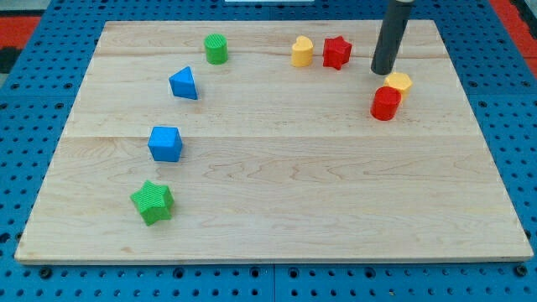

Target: Separate the red star from the yellow blocks

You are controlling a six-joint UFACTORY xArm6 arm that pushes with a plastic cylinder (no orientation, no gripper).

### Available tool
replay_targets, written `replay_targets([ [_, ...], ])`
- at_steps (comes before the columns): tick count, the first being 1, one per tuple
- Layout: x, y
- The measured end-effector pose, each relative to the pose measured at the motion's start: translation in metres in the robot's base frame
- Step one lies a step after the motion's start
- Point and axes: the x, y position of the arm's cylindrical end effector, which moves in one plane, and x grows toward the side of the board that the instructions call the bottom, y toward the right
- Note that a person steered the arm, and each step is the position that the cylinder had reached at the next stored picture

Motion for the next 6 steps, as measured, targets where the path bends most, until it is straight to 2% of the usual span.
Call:
replay_targets([
  [1, -0.049, 0.015],
  [2, -0.096, -0.033],
  [3, -0.103, -0.107],
  [4, -0.053, -0.128],
  [5, -0.022, -0.096],
  [6, -0.002, -0.090],
])
